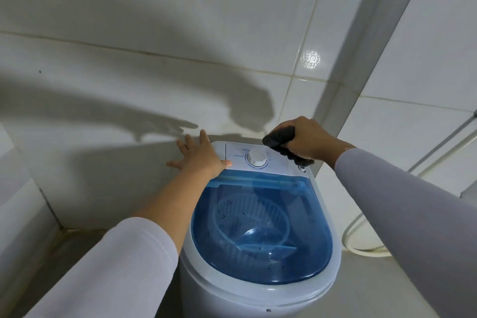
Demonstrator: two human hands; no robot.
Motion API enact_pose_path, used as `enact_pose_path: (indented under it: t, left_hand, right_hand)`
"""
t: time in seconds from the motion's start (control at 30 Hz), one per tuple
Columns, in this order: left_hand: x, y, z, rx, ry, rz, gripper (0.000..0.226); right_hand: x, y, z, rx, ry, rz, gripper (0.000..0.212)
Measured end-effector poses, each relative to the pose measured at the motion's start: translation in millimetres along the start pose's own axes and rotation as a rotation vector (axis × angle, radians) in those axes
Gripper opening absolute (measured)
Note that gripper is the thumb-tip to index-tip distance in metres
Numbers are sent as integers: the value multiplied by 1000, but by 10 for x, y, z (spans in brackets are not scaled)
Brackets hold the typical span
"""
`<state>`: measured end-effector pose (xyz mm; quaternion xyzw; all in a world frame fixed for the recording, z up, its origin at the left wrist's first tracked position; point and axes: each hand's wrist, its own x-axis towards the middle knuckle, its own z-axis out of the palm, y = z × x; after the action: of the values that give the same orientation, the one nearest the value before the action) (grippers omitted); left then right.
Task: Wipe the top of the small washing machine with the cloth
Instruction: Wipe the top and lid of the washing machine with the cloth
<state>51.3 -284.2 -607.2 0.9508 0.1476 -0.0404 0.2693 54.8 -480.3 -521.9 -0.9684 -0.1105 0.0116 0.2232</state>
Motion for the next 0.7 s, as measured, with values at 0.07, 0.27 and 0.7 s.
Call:
enact_pose_path:
  t: [0.07,0.27,0.7]
  left_hand:
    - [4,-10,1,-7,-2,-1,107]
    - [8,-25,18,-16,-3,6,106]
    - [15,-7,17,-8,-15,0,105]
  right_hand:
    - [37,-43,79,-27,9,5,43]
    - [106,-138,332,-101,8,26,43]
    - [19,-161,363,-139,-18,-67,41]
